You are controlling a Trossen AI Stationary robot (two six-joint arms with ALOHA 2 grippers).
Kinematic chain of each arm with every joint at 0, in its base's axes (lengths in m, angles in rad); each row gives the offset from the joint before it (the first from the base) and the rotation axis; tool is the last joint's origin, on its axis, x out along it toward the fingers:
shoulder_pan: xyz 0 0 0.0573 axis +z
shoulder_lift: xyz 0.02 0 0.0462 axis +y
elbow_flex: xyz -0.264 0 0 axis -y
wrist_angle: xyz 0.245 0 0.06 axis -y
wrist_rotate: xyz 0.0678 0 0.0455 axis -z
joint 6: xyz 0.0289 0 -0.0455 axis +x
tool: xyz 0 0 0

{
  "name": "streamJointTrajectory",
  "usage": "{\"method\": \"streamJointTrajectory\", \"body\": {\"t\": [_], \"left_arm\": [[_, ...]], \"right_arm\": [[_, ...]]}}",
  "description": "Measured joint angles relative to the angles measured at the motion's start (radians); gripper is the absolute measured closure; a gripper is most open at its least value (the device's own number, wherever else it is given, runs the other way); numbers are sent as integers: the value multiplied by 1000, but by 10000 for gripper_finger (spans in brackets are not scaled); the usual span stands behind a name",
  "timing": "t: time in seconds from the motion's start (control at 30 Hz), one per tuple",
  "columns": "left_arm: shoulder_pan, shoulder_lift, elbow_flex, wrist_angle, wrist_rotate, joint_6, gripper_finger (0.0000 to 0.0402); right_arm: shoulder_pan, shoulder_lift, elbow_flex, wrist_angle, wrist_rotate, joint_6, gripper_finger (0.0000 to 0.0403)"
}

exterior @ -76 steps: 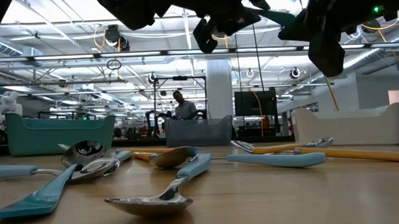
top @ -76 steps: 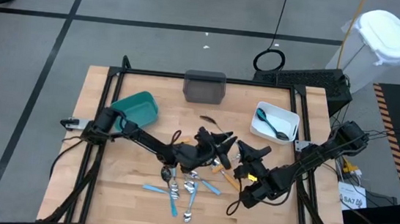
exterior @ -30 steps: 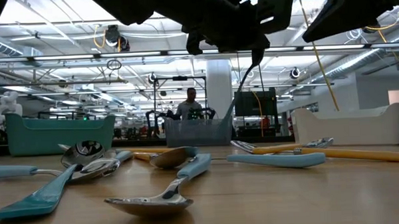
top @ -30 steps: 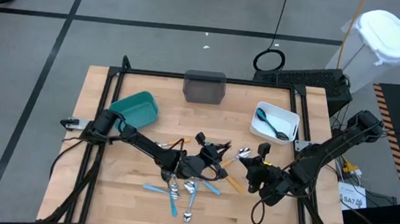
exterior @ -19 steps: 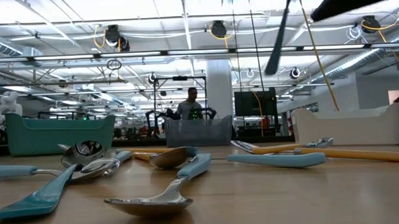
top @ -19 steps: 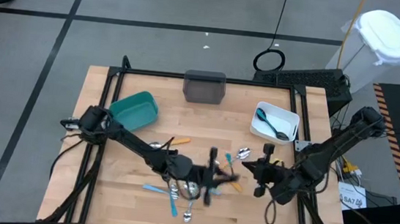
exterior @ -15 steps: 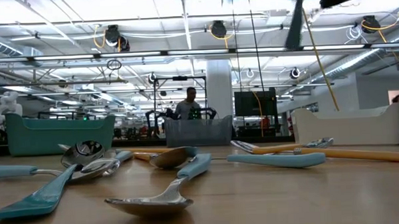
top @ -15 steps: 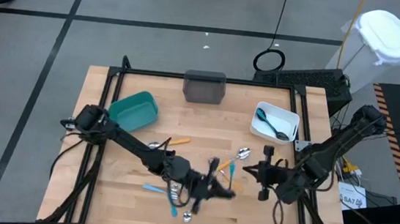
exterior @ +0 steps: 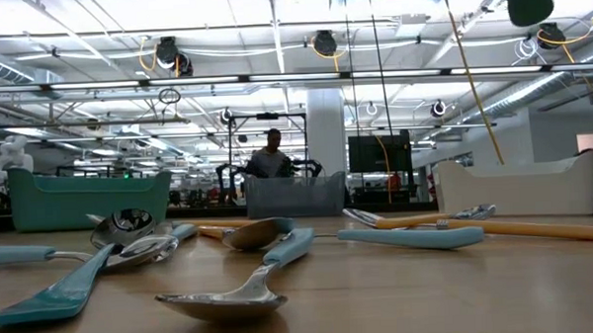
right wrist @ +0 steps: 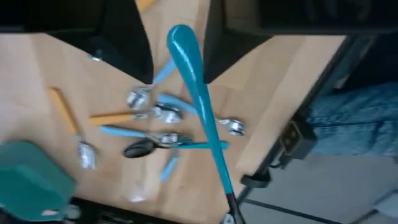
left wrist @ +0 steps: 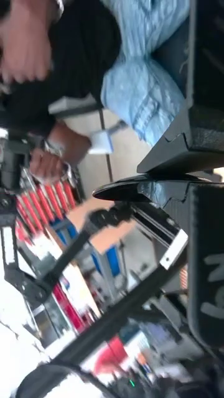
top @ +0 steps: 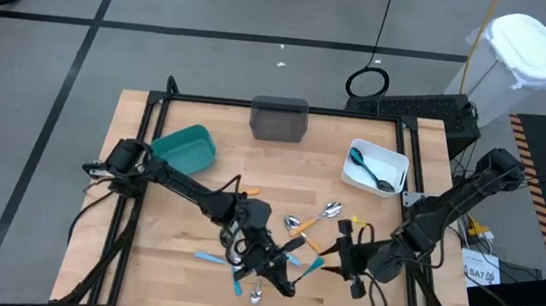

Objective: Sort silverware by color (type)
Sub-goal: Put the blue spoon into the white bin

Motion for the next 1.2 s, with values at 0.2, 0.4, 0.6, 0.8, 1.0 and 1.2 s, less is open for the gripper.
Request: {"method": "streamJointTrajectory", "body": {"t": [0.2,0.4,0.6,0.8,1.0,1.2], "left_arm": [[7,0,0,-26,29,3,396],[-9,0,0,-77,49,42,396],[-20,0,0,-109,50,86,396],[-22,0,0,-124,50,88,396],[-33,0,0,-136,50,89,396],[-33,0,0,-155,50,102,396]], "right_arm": [[-47,75,0,98,-173,-4,194],[-107,121,0,113,-172,-1,158],[-146,181,0,171,-336,-24,154],[-180,240,0,232,-471,-52,187],[-197,242,0,234,-486,-54,239],[-205,242,0,231,-490,-79,305]]}}
